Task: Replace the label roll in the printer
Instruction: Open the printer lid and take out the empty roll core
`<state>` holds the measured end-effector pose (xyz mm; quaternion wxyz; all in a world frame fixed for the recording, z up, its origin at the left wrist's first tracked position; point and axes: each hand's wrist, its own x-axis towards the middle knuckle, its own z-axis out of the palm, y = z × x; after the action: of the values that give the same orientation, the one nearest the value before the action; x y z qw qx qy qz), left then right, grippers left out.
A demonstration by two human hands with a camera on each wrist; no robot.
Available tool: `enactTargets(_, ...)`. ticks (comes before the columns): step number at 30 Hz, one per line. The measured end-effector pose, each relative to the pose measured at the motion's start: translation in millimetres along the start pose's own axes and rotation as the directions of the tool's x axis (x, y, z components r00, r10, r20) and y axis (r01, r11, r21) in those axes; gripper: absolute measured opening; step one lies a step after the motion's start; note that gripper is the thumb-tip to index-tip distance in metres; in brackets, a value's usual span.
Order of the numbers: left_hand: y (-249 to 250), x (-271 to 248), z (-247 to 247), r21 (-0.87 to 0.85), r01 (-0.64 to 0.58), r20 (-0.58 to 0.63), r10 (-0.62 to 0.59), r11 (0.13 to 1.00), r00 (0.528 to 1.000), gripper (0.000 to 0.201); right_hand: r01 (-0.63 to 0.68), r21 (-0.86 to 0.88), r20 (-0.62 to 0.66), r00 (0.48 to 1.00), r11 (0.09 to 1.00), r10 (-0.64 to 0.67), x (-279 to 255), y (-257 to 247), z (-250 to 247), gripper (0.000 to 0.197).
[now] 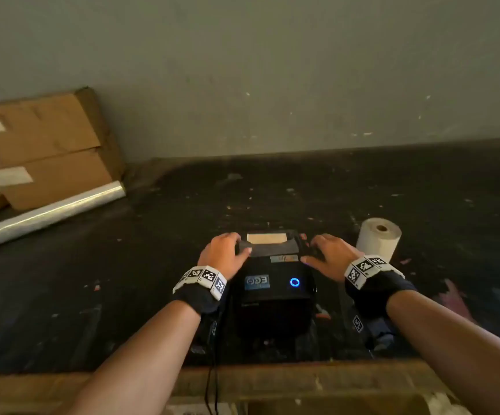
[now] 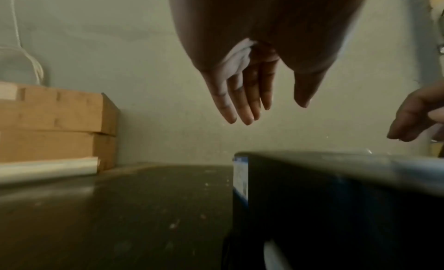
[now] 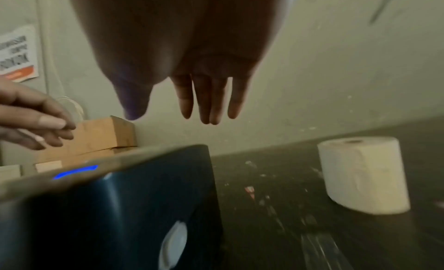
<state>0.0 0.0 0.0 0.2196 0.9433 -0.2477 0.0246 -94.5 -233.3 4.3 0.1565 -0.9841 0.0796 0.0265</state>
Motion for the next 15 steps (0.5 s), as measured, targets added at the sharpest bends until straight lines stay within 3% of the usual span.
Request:
enactTargets(4,-20.6,-25.5,16.9,-0.042,0.029,0.057,-0.027,0.999,0.998,0.053,-0.069,0.123,0.142,0.989,0.99,0.051,-22.0,-5.1,20.8,0.079)
enactTargets(7,-32.2,-35.8,35.5,-0.095,0.074,0.174,-0.057,0.993,0.983,0.075,-0.088,0.195,0.216,0.975,0.977,0.044,-33.0,-7.3,36.7,0.095)
enactTargets(11,-40.7,-42.1,52.3,-0.186,0.143,0.289,-0.085,0.972,0.954,0.099,-0.096,0.267,0.203,0.978,0.959,0.042,-37.3,-11.2,54.7,0.107)
enactTargets(15,-45.9,-45.4,57.4,-0.268,0.139,0.302,-0.054,0.953,0.952,0.113,-0.126,0.329,0.161,0.984,0.936,0.076,-34.8,-13.1,67.3,0.112)
